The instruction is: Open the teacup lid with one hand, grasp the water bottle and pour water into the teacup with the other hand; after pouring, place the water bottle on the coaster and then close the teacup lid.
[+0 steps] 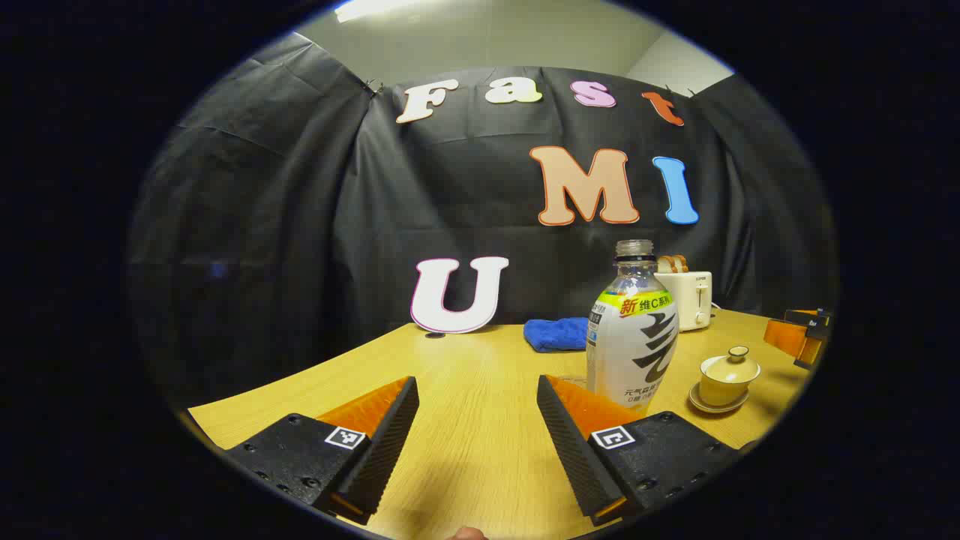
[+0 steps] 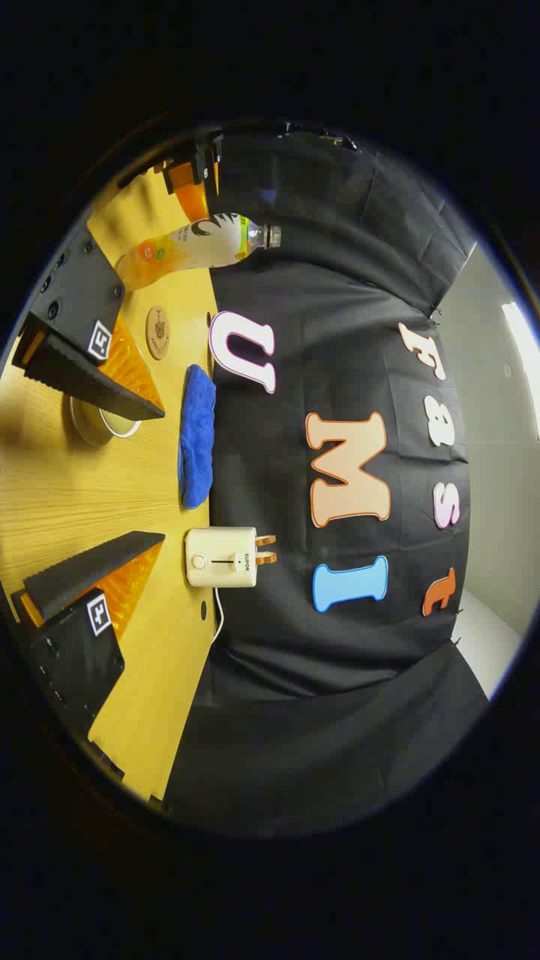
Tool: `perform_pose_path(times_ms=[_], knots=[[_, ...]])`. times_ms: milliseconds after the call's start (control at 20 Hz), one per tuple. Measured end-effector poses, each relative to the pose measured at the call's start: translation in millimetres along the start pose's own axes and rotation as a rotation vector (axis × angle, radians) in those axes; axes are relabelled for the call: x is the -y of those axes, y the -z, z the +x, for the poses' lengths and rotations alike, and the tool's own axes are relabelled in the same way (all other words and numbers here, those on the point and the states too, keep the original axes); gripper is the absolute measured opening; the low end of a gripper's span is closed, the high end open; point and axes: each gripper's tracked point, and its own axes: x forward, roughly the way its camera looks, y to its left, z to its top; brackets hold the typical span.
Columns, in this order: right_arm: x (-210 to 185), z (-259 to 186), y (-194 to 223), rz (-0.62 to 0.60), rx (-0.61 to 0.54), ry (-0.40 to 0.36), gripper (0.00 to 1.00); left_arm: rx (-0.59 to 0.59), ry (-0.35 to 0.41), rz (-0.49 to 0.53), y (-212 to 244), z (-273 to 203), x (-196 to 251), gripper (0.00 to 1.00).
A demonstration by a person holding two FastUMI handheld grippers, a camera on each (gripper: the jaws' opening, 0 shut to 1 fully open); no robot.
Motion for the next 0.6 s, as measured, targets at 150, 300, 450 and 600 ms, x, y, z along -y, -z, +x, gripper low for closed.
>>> perform_pose_path(times_ms=[150, 300, 450, 600], knots=[[0.2, 0.5, 1.5, 0.001, -0.001, -0.002, 0.94, -0.002, -0.006, 0.008, 0.2, 0.9, 0.0, 0.93], [-1.1, 0.5, 1.9, 0.001, -0.003, -0.010, 0.94, -0.001, 0.016, 0.008, -0.4, 0.0, 2.9, 0.92], [-0.7, 0.6, 2.4, 0.001, -0.003, -0.010, 0.96, 0.000, 0.011, 0.006, -0.1, 0.9, 2.0, 0.92], [-2.6, 1.5, 2.0, 0.002, -0.004, -0.016, 0.94, -0.001, 0.006, 0.008, 0.1, 2.3, 2.4, 0.92]])
